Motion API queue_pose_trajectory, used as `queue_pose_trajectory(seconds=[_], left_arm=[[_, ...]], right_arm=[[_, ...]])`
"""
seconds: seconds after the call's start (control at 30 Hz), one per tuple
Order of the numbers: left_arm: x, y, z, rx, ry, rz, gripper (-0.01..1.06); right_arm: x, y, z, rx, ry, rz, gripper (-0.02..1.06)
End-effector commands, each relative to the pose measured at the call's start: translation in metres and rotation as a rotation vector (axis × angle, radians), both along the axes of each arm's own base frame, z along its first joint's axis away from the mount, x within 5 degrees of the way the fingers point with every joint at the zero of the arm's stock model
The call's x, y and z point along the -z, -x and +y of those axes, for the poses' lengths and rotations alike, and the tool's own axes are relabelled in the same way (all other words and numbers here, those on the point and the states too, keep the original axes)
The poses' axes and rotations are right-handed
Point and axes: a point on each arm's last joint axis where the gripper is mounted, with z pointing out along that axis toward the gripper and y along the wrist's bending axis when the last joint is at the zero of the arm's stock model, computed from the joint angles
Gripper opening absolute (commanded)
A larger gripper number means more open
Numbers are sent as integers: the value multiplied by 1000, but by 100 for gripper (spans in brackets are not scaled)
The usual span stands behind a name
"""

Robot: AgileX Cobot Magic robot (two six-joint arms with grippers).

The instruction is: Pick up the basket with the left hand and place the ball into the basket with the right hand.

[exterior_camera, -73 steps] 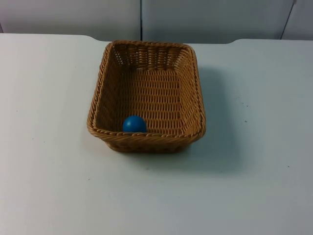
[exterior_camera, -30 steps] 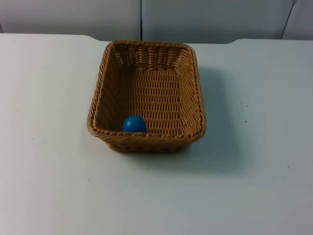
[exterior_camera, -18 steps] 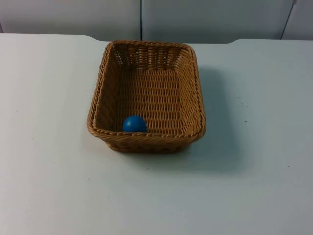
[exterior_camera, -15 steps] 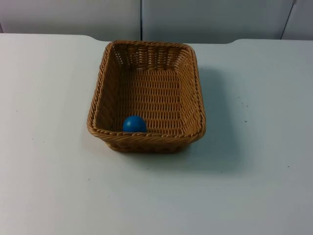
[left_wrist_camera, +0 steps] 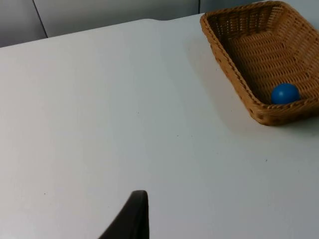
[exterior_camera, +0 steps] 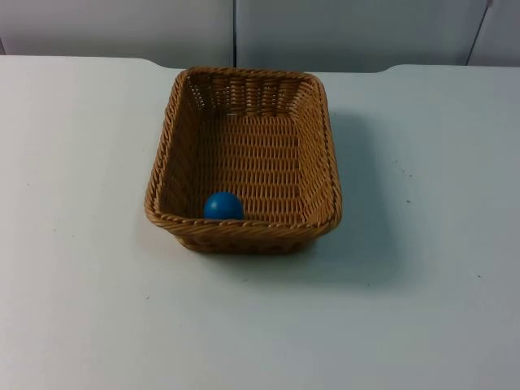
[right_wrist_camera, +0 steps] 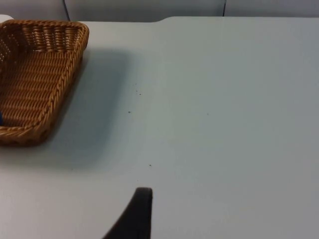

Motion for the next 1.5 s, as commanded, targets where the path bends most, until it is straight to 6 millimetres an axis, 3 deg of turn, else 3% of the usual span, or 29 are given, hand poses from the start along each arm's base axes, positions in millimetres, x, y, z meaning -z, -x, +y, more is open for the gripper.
queue_pose_trajectory(seconds=[0.0,0.8,1.2,1.47], left_arm=[[2,-1,-1,8,10,-2,105],[2,-1,-1,-3,10,-2,105],[2,-1,-3,-338,11,-3,105],[2,-1,-3,-344,11,-3,105]], right_arm=[[2,0,0,-7,0,3,95],[2,0,0,0,0,3,95],[2,0,1,108,-1,3,95],[2,0,1,108,-1,3,95]])
